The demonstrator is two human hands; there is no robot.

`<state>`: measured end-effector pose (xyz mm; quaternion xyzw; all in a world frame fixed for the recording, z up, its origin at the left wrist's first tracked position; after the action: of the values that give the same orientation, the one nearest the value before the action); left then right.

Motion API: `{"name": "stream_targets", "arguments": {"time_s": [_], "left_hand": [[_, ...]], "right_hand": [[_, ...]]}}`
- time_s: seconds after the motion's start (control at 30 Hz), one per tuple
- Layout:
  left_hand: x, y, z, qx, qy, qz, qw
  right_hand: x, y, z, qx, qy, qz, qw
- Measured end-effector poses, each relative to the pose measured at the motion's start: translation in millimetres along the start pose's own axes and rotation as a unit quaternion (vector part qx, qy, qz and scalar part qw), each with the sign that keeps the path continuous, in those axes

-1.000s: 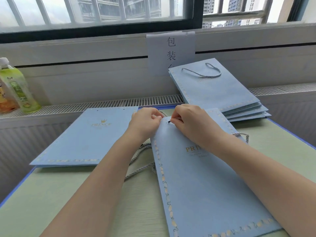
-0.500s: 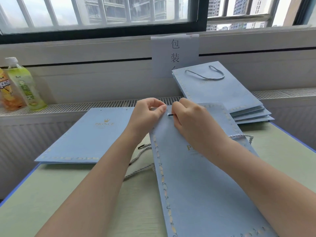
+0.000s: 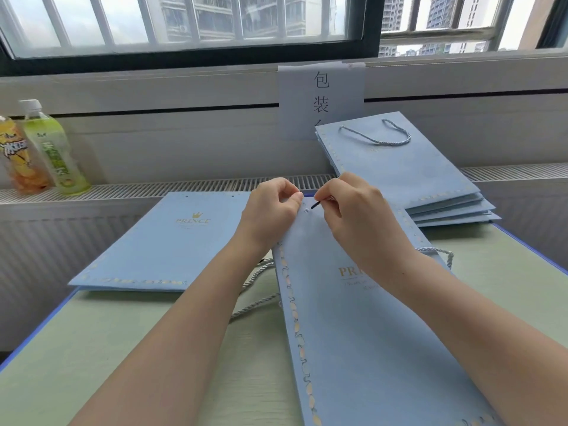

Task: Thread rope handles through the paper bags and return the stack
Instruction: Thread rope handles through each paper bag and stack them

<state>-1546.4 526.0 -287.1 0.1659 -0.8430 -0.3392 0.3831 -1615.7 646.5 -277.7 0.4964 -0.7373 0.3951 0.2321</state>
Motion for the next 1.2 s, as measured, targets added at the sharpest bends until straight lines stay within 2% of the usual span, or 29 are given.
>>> {"name": "stream_targets", "arguments": {"time_s": [0.33, 0.57, 0.77, 0.9, 1.03, 1.2], "left_hand": [[0, 8, -4, -0.057, 0.004, 0.004, 0.998], [-3, 7, -10, -0.152, -0.005, -0.046, 0.987], [-4, 7, -7, -0.142, -0.015, -0.036, 0.989], [-4, 11, -8, -0.130, -0.004, -0.009, 0.991], [-3, 12, -8, -0.134, 0.001, -0.005, 0.991], [-3, 12, -8, -0.138, -0.001, -0.011, 0.990]], "right_hand": [[-4, -19, 4, -0.060, 0.013, -0.090, 0.994], [1, -9, -5, -0.056, 0.016, -0.066, 0.996], [1, -11, -1, -0.040, -0.009, -0.101, 0.994], [-2, -12, 5, 0.055, -0.053, -0.069, 0.995], [0, -7, 0, 0.138, -0.057, 0.014, 0.989], [3, 5, -5, 0.303, -0.081, 0.158, 0.936]]}}
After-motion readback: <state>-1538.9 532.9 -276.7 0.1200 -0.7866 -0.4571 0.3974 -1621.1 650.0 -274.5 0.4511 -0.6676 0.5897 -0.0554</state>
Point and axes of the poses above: each hand's wrist, its own x-axis towards the middle knuckle, its own z-axis out of the palm, y = z × x, the point moved 5 cm from there along x, towards the middle knuckle, and after that the axes turned 7 degrees about z, right-handed, at the moved point
